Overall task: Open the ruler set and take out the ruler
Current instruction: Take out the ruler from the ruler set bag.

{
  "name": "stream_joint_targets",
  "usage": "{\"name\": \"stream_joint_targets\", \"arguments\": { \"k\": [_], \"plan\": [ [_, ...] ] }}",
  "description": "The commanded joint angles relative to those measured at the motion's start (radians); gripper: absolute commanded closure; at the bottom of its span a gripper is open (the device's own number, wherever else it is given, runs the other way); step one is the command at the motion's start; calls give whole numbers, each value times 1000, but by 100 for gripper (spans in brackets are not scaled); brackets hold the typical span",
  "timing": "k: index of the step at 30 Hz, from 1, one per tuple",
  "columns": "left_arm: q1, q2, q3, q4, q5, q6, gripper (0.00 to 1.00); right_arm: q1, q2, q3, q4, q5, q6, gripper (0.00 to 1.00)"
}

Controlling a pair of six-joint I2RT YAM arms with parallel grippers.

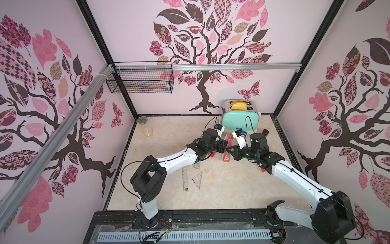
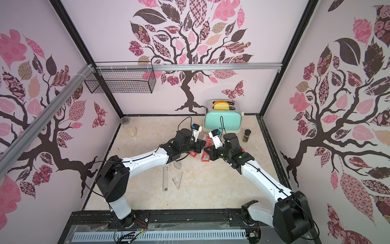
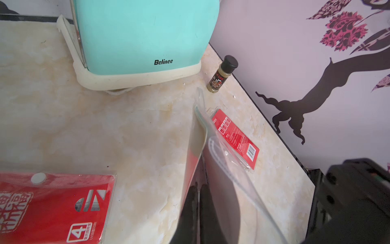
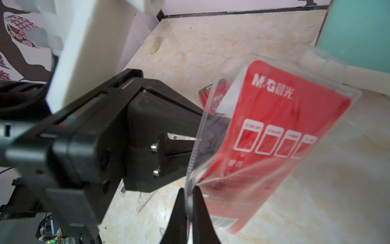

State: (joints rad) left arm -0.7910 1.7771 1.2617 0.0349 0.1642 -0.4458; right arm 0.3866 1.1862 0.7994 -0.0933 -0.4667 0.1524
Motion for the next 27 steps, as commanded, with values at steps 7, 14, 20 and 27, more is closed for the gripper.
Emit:
{"name": "stream_joint_targets", "arguments": {
  "k": [7,14,20,27],
  "plan": [
    [1,-28,-4,-53,-30,27,100,2,-8,37,-8,89,-17,100],
    [1,-77,-29,-56,-47,30,100,2,34,26,13,143,-17,100],
    [1,-129,-32,-69,-60,32,100,2,70,18,15,204,-28,100],
    [3,-213,-54,-99,-53,39,100,-10,82,20,6,275,-30,100]
  ]
}}
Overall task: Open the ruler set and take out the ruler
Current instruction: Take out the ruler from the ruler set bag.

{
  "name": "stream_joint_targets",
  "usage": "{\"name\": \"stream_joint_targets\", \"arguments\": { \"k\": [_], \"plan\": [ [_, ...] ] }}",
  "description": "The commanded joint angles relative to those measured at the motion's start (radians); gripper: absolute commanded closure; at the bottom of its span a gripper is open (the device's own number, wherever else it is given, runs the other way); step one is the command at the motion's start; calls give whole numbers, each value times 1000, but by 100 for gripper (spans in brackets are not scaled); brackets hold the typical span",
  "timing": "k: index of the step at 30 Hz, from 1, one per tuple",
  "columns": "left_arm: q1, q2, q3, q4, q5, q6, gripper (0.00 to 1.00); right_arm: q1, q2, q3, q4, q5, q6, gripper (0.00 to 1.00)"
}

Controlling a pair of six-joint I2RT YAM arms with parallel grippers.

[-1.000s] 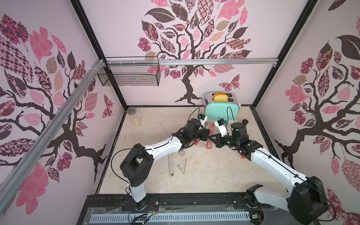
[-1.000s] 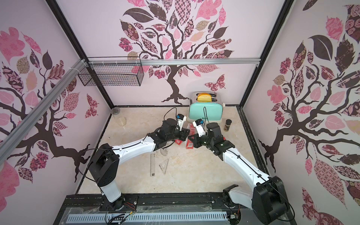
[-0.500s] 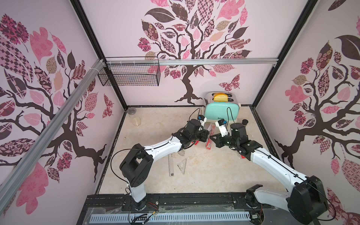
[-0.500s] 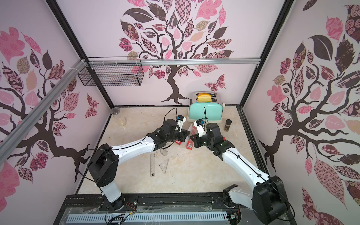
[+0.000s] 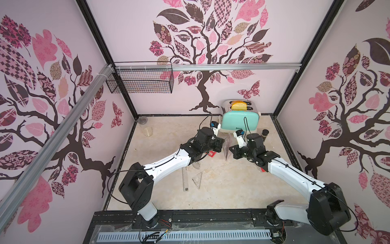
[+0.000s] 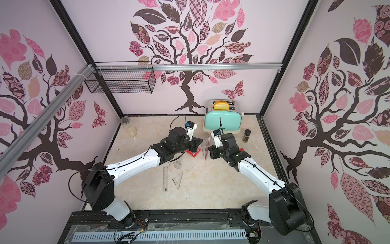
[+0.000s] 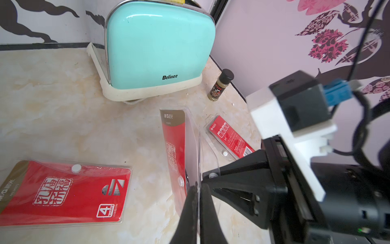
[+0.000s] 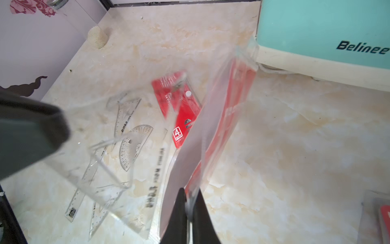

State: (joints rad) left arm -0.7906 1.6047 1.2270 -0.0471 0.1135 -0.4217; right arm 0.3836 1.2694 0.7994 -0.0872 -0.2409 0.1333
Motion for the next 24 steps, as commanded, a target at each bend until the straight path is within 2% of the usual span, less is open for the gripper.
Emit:
{"name": "stream_joint_targets", "arguments": {
  "k": [1,6,12,17,24],
  "plan": [
    [4,-54,-24,-20,-2,17,100,-10,-3,24,-7,60,-12,100],
    [15,-83,-52,-27,11,8,100,-56,-33,23,-44,76,-9,100],
    [40,-12,-102,56,76,-61,100,-114,-144,36,-132,130,-21,100],
    [44,129,-87,197,178,-182,100,-114,-220,62,-205,172,-20,100],
    [36,337,-23,422,208,-425,100,-115,-275,57,-221,151,-3,100]
  ]
}}
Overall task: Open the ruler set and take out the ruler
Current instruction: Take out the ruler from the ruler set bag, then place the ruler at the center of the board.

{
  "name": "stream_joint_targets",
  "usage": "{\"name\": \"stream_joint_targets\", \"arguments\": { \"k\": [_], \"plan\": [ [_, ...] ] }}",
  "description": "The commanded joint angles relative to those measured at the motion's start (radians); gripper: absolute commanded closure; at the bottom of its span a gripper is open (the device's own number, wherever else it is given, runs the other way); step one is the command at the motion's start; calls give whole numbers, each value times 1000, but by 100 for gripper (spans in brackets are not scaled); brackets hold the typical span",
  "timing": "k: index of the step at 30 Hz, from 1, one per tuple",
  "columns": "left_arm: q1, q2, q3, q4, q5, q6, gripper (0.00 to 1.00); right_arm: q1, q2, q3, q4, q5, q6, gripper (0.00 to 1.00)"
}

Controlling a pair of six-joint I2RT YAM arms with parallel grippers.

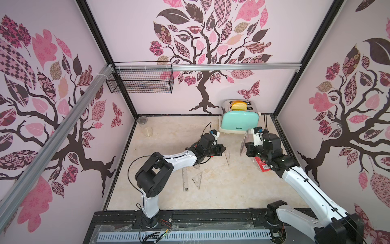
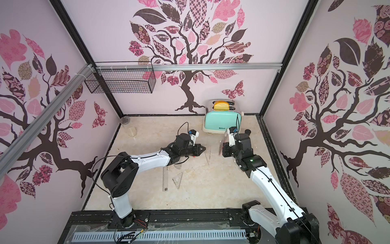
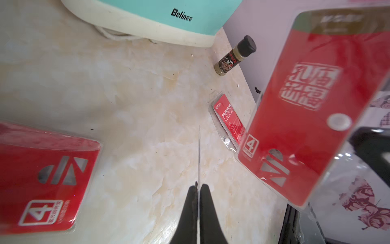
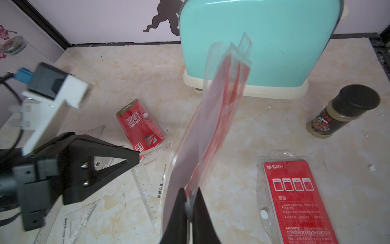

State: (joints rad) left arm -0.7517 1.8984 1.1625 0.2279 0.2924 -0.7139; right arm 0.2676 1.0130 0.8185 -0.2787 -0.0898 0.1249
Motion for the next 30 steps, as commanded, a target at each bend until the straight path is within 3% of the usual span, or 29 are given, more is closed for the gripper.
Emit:
{"name": "stream_joint_targets", "arguments": {
  "k": [1,14,30],
  "plan": [
    [-6,70,54,170,29,-161,100,1,-23,34,-27,-7,6,100],
    [-31,340,218,269,101,-387,100,1,-41,13,-17,-26,12,100],
    [-38,380,192,222,134,-376,100,2,-50,1,-17,-13,12,100]
  ]
}}
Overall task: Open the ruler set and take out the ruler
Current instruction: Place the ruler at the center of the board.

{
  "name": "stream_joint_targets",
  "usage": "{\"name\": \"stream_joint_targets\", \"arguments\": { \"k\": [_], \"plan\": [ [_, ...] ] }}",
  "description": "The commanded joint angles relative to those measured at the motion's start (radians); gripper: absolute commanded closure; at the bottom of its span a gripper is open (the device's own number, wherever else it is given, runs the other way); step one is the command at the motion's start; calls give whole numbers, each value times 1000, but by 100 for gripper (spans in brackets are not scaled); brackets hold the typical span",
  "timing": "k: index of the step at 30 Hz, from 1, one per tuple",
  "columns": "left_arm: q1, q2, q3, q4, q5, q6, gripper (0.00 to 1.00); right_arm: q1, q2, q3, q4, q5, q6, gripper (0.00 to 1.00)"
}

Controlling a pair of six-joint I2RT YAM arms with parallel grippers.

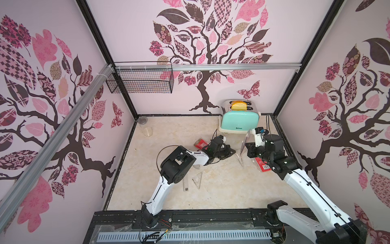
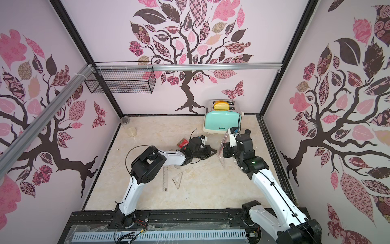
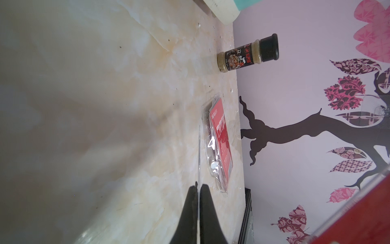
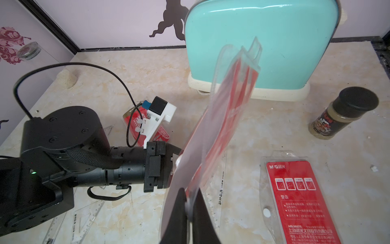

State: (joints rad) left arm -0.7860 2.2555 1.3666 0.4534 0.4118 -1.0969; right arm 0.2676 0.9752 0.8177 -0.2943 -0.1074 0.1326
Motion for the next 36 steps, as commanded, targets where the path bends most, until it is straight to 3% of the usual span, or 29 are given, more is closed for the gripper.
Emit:
{"name": "stream_joint_targets", "arguments": {
  "k": [1,12,21,36],
  "plan": [
    [-4,23,-12,-7,16,9,99,1,-12,2,-3,5,4,100],
    [-3,30,-4,-65,11,28,94,1,-20,-4,-5,19,2,100],
    [-4,3,-10,-104,-10,55,82,1,-25,-6,-8,23,2,100],
    [-3,-212,-50,-262,-117,231,61,1,14,-6,10,-11,1,100]
  ]
}}
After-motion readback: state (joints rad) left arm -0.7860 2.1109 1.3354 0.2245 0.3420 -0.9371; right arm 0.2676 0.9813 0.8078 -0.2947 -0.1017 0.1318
